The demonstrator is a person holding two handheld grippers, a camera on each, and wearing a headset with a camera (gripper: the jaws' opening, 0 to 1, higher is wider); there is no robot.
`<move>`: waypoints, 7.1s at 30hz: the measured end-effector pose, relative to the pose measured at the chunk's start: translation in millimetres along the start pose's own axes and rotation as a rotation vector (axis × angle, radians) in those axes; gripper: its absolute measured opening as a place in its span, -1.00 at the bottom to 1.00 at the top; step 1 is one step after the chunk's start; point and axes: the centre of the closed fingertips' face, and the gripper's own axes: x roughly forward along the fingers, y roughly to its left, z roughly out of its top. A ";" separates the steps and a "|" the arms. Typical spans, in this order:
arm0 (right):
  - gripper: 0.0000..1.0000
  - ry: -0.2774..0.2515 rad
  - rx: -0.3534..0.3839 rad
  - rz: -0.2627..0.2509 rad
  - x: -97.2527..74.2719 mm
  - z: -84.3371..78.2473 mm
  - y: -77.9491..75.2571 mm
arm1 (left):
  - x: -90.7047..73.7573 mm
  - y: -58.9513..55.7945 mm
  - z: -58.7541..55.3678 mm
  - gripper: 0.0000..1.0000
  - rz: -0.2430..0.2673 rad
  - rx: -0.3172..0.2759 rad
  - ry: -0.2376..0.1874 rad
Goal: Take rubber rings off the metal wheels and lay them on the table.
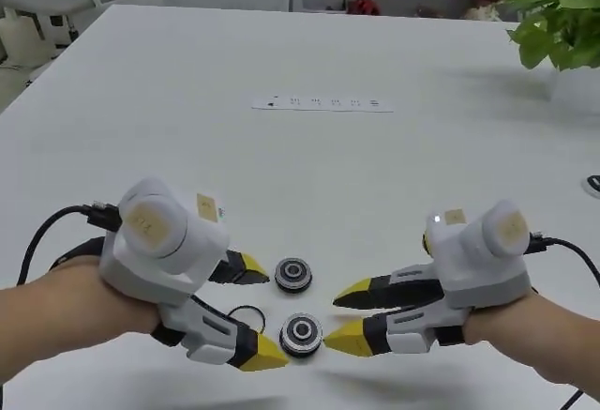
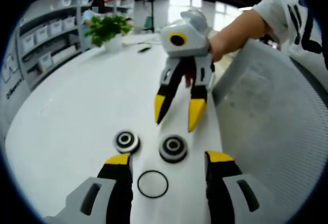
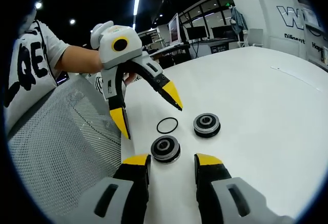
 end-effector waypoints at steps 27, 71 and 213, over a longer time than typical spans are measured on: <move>-0.37 0.015 -0.004 0.012 5.1 -5.8 3.1 | 21.7 -13.7 4.4 -0.28 -0.053 0.035 0.006; -0.40 0.050 -0.055 0.028 16.2 -12.6 11.3 | 28.5 -9.0 3.8 -0.72 -0.011 0.091 0.002; -1.00 -0.071 0.187 0.038 7.9 9.2 7.9 | 32.2 -5.8 4.9 -0.74 0.057 0.067 0.006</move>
